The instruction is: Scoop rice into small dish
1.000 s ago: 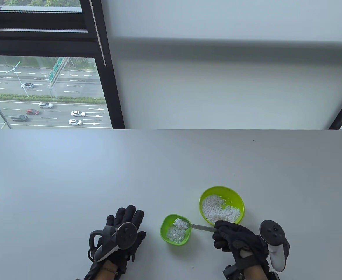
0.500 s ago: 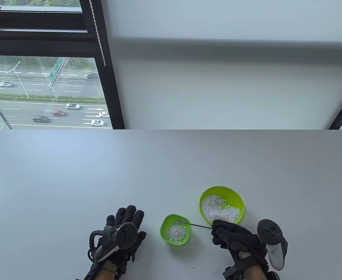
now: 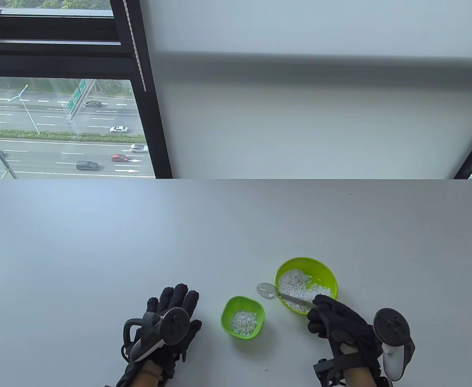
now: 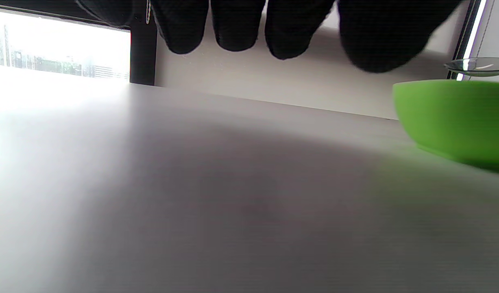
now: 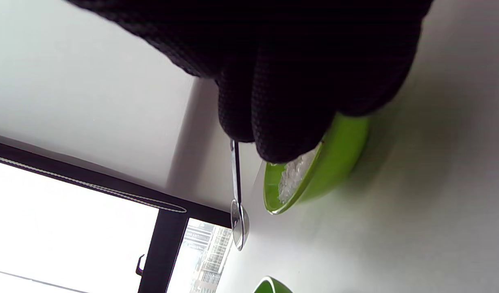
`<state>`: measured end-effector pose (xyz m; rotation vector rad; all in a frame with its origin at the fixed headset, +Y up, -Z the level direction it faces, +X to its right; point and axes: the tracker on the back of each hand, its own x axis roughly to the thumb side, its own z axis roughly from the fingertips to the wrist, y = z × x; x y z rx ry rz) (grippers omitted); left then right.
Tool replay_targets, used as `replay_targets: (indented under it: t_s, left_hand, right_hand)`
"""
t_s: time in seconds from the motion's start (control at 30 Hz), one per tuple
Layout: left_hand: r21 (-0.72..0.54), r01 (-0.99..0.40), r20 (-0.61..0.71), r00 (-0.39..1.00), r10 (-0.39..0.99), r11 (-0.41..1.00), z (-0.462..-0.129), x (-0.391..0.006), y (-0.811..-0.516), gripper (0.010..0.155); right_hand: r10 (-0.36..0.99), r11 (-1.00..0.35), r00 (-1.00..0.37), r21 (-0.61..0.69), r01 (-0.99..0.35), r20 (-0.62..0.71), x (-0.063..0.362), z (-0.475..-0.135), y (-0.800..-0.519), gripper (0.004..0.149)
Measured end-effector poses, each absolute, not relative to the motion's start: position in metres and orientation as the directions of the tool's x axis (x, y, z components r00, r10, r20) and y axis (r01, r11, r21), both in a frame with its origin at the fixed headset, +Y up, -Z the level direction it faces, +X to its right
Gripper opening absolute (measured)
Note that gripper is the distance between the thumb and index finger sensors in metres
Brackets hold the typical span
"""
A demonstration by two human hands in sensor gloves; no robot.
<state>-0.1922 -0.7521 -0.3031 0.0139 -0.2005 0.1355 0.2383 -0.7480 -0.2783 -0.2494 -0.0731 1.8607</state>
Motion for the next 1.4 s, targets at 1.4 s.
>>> replay_targets:
  t_s: [1.4]
  left_hand:
    - [-0.001, -0.139, 0.201, 0.97, 0.137, 0.99, -0.303, -0.192, -0.753, 0.073]
  right_hand:
    - [0.925, -0.205, -0.086, -0.296, -0.933, -0.37, 0.289, -0.28, -0.777, 0.045]
